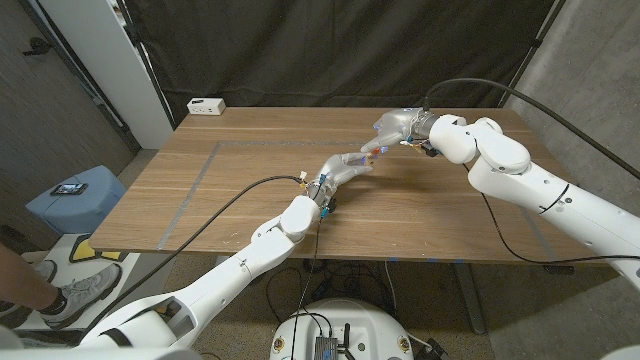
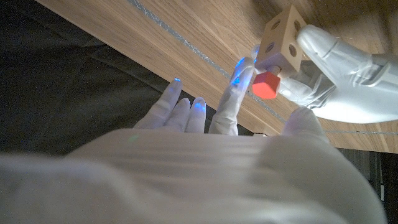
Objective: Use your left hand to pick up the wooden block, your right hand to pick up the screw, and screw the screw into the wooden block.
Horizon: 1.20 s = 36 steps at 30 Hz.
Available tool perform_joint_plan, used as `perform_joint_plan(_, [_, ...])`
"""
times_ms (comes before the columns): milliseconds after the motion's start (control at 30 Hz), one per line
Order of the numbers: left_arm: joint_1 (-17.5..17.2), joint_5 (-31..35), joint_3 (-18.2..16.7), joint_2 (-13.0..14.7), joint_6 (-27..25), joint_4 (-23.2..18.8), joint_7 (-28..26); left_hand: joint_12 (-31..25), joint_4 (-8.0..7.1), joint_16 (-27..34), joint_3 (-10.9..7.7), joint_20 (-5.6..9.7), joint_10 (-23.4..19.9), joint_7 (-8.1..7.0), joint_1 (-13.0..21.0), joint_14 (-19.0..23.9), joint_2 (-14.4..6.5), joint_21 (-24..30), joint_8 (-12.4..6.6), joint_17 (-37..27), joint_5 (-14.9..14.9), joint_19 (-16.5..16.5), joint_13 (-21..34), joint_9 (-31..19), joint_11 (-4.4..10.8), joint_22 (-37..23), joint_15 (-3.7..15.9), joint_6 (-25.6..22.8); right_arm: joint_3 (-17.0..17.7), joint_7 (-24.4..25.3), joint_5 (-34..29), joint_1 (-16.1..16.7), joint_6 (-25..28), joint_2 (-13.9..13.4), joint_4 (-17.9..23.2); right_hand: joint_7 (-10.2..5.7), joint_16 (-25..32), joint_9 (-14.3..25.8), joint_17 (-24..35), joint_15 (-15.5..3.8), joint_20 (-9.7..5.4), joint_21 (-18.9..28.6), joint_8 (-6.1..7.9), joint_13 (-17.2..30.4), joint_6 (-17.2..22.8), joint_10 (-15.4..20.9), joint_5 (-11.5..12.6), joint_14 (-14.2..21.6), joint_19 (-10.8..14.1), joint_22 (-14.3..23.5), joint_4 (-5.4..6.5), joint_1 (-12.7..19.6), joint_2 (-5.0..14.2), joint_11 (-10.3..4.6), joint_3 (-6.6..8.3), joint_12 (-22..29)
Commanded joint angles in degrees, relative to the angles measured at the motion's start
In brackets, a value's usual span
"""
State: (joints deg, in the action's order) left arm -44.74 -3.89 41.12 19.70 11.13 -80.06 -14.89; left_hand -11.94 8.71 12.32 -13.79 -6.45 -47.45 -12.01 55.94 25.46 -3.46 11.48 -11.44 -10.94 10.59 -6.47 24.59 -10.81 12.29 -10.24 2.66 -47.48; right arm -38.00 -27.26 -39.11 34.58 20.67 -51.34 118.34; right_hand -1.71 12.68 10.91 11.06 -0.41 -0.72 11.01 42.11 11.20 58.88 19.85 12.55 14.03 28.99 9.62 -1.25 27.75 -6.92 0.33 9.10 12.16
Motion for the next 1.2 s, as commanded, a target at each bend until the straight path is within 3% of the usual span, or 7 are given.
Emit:
perform_joint_plan(33, [-0.2, 0.0, -0.1, 0.0, 0.2, -0.2, -0.1, -0.3, -0.15, -0.1, -0.35, -0.17, -0.2, 0.07, 0.1, 0.3, -0.5, 0.2, -0.34, 0.0, 0.3, -0.2, 0.3, -0.2, 0.29, -0.2, 4.87, -0.7, 0.7, -0.8, -0.4, 0.5, 0.9, -0.5, 0.8, 0.11, -0.4, 0.1, 0.1, -0.15, -0.12, 0.0, -0.45, 0.0, -1.0, 0.1, 0.8, 0.4, 0.6, 0.1, -0.1, -0.5, 0.24, 0.99, -0.28, -0.2])
perform_joint_plan(200, [-0.2, 0.0, -0.1, 0.1, 0.4, -0.1, -0.1, -0.2, -0.26, -0.1, -0.29, -0.22, -0.1, 0.13, -0.1, 0.2, -0.4, 0.2, -0.32, 0.0, 0.3, -0.2, 0.2, -0.2, 0.3, -0.2, 4.84, -0.6, 1.2, -0.9, -0.6, 1.1, 2.1, -0.9, 1.6, 0.82, -0.6, 0.2, 0.1, -0.2, -0.26, -0.1, -1.54, 0.0, -3.3, -0.2, 1.2, 0.4, 0.7, 0.1, 0.0, -0.7, 0.48, 1.81, -0.46, -0.4])
perform_joint_plan(367, [-0.2, 0.0, -0.1, 0.1, 0.6, 0.0, 0.0, -0.2, -0.28, -0.2, -0.29, -0.24, -0.1, 0.17, -0.1, 0.2, -0.4, 0.1, -0.31, 0.0, 0.3, -0.1, 0.2, -0.2, 0.3, -0.2, 4.87, -0.6, 1.4, -1.6, -0.1, 1.0, 2.2, -1.1, 1.8, 1.17, -1.0, 1.0, 0.0, 0.13, -0.29, -0.2, -3.5, 0.1, -8.6, -1.5, 2.0, 0.0, 0.5, 0.0, -0.12, -0.7, 0.75, 3.19, -0.73, -1.0])
perform_joint_plan(667, [-0.5, 0.0, -0.2, 0.3, 0.3, -0.5, 0.0, -0.2, -0.27, -0.2, -0.32, -0.31, -0.1, 0.15, -0.1, 0.2, -0.4, 0.1, -0.3, 0.0, 0.3, -0.1, 0.2, -0.2, 0.3, -0.2, 4.85, -0.6, 2.9, -2.4, 5.5, 0.7, -1.1, -2.1, 1.3, 1.9, -1.9, 0.9, -0.2, 1.9, 0.64, -0.7, -8.54, 0.3, -19.2, -6.2, 2.8, -2.5, -1.9, 0.0, -2.27, 3.0, 2.81, 4.21, 0.46, -1.8])
perform_joint_plan(1200, [-0.7, -0.1, -0.2, 0.4, 0.1, -0.7, 0.1, -0.2, -0.33, -0.2, -0.32, -0.42, 0.0, 0.25, -0.2, 0.1, -0.5, 0.1, -0.25, 0.0, 0.3, -0.1, 0.2, -0.2, 0.3, -0.2, 4.82, -0.5, 3.1, -4.4, 9.9, -0.6, -3.6, -3.5, 1.5, 2.71, -2.1, 0.8, -0.3, 4.09, 1.71, -0.8, -13.45, 0.4, -27.6, -12.6, 0.5, -6.0, -5.3, 0.0, -4.7, 6.3, 4.51, 4.68, 2.01, -1.9])
